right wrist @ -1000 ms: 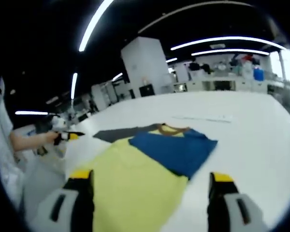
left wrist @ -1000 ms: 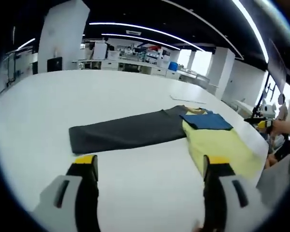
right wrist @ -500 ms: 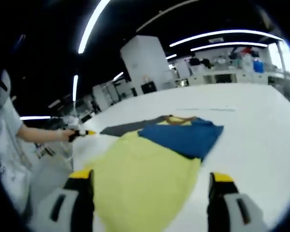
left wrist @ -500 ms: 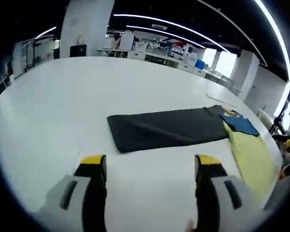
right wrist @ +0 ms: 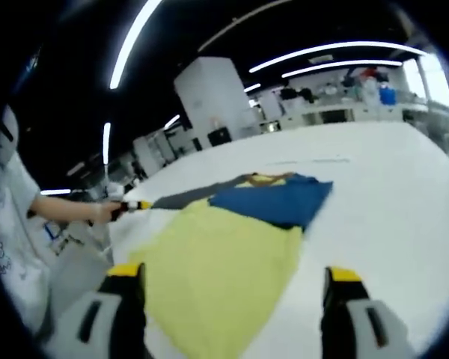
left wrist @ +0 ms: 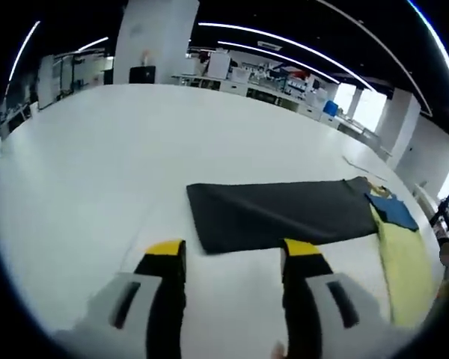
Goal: Fold the garment on the visible template until the final outline fits inside the template.
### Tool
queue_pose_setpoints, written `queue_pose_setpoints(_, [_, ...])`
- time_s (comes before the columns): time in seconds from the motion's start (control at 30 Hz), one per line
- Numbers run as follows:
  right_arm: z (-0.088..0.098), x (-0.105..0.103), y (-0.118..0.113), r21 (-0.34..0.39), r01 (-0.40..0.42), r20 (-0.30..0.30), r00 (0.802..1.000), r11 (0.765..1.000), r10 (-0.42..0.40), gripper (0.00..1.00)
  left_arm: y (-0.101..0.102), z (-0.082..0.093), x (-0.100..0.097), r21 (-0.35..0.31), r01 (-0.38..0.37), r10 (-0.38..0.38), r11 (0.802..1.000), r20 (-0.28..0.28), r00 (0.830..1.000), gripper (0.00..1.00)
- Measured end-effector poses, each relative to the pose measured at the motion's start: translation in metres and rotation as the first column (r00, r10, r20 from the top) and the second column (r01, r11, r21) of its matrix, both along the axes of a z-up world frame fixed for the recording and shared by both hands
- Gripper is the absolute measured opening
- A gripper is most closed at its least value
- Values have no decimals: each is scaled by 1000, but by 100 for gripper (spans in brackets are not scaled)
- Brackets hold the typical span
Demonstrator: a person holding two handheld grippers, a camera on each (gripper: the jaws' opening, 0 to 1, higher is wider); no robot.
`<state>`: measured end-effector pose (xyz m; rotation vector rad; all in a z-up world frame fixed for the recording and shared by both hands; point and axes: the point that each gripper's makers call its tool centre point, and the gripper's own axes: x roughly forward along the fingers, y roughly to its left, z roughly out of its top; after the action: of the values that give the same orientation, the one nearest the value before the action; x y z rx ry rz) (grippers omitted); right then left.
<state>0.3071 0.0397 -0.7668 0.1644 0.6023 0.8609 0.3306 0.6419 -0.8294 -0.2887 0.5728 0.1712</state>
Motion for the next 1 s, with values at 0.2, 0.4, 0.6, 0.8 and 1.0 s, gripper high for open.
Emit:
queue_pose_setpoints(0.2, [-2,-1,-1,-1,2,-5,1000,1000,-3,100,0,-1,0,-19,-57,57,998,-8,998,36])
queue_pose_setpoints(0.4, [-2,0,2,-1,-3,-5,1000,1000,3,100,8,-6,1,-79,-133,132,988,-17,991,18])
queue_pose_setpoints(0.6, [-2,0,3,-5,-9,-3,1000,1000,9,100,22,-14,0,-185,-236,234,954,-35,972,2])
queue_pose_setpoints(0.8, [-5,-2,3,-8,-13,-9,1000,1000,12,100,16,-8,-4,-200,-240,242,950,-14,970,0])
queue_pose_setpoints(1.0, [-6,1,5,-6,-16,-2,1000,1000,16,100,4,17,1,-194,-177,189,965,47,981,0])
